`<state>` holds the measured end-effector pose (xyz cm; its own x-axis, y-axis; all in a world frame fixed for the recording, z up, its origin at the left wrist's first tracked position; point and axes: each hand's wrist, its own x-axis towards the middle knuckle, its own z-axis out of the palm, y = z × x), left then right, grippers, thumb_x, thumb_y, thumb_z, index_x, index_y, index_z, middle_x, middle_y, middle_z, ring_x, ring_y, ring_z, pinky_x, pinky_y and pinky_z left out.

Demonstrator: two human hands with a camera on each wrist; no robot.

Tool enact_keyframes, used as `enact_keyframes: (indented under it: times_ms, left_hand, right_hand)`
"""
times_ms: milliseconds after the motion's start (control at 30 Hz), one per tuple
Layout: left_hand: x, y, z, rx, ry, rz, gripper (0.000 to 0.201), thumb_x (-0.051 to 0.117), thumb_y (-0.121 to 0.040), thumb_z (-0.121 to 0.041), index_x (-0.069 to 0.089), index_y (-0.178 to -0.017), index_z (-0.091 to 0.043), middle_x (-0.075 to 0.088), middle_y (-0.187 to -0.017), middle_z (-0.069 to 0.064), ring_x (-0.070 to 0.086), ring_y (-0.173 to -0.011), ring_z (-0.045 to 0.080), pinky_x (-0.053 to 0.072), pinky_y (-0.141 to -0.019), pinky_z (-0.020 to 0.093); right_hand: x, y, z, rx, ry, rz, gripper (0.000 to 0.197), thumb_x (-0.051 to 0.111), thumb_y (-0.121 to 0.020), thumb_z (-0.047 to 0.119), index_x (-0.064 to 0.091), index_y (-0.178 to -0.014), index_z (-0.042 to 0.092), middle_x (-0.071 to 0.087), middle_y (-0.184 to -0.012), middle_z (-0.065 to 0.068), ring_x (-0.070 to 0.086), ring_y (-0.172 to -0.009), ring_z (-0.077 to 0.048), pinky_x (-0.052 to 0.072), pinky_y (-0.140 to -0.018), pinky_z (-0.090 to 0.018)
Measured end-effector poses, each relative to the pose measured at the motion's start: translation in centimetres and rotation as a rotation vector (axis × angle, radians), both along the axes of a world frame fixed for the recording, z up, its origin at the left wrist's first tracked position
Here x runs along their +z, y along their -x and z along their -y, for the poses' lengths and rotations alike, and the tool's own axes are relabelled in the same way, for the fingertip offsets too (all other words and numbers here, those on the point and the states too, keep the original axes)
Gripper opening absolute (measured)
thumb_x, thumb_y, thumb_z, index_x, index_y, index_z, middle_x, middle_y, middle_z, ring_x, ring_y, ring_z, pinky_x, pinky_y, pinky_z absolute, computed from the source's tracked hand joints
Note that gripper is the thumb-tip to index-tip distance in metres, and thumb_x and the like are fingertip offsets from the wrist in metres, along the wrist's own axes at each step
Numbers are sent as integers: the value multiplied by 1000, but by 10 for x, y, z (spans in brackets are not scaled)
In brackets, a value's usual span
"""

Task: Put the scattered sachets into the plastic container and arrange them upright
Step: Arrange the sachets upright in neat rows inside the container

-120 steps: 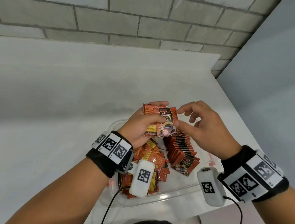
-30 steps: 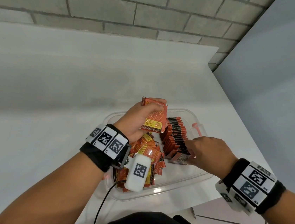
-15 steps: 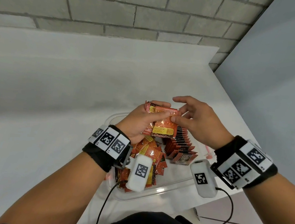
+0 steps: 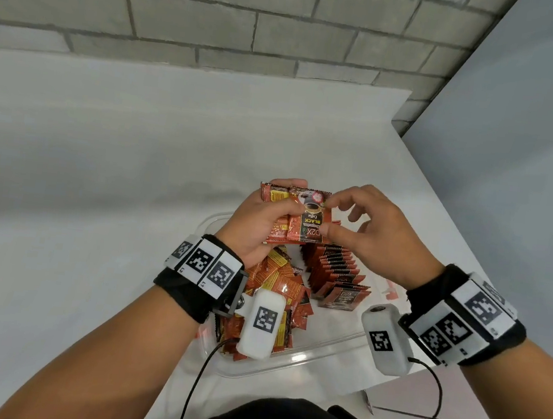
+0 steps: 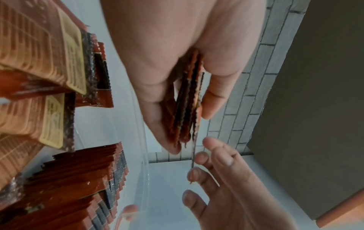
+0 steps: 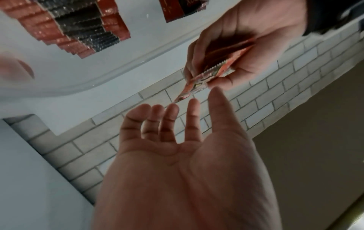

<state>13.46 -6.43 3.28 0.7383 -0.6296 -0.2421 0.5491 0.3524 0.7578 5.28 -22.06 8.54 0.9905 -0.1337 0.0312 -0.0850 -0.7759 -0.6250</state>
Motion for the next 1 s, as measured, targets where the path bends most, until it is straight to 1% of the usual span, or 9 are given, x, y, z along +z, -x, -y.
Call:
enact_keyframes:
  times_ms: [167,300,367,500,600,733,867,933,1000]
  left_hand:
    - [1,1,0,-45,4,43,36,56,-81,11,62,-111,-9,69,-101,17,68,-88,27,56,-78,39]
    - [1,1,0,-10,18,33,37,55,-83,11,60,-114,-8,68,-107,19,68,-93,30,56,-80,41]
    - [0,1,1,-6,18,33,37,56,-83,11,60,-115,-7,68,-107,20,68,-93,30,57,-77,39]
    - [2,3,1,-54,-3,44,38,66,-74,-3,61,-112,-5,71,-95,14,70,-82,25,59,-68,35]
    - [3,4,0,-70,4,26,36,69,-69,-9,62,-104,-4,70,-91,14,69,-78,26,58,-68,38]
    - [3,4,0,-62,16,18,39,69,-71,-6,61,-109,-5,69,-94,16,68,-80,29,58,-70,40]
    - [1,3,0,-80,18,51,37,63,-79,8,61,-112,-9,68,-102,16,69,-83,29,58,-64,37]
    - [0,3,0,-73,13,84,41,55,-80,16,62,-109,-11,67,-101,16,67,-84,28,58,-62,34]
    - [0,3,0,-63,20,114,46,51,-79,22,62,-107,-12,67,-98,15,67,-86,27,57,-68,36]
  right_hand:
    - [3,-3,-3,-93,-4,-36,44,67,-86,32,49,-126,29,58,-109,7,62,-84,-9,44,-65,-7]
    - [0,0,-5,-201,-242,-171,37,74,-80,34,48,-104,22,71,-85,1,64,-69,-12,49,-63,-26]
    - [-3,1,-7,-185,-305,-184,36,77,-77,24,50,-100,20,72,-78,-2,64,-65,-13,47,-63,-27]
    - [-2,-2,-9,-151,-293,-71,32,74,-80,11,54,-102,22,69,-80,-2,61,-68,-13,46,-63,-21]
    - [0,-4,-9,-173,-328,-5,37,68,-84,7,46,-110,22,66,-85,-6,61,-74,-20,49,-70,-30]
    - [0,-4,-9,-151,-294,21,32,65,-85,4,51,-106,23,66,-82,-3,62,-76,-19,50,-75,-34]
    - [2,-3,-8,-97,-175,61,33,53,-90,0,63,-103,29,63,-97,0,56,-83,-6,50,-74,-24]
    - [3,-3,-8,-112,-230,24,34,53,-93,4,61,-113,30,59,-103,3,58,-87,-7,53,-73,-23]
    - [3,-3,-8,-201,-383,-58,35,60,-90,8,54,-119,27,59,-102,-1,64,-85,-17,57,-73,-30]
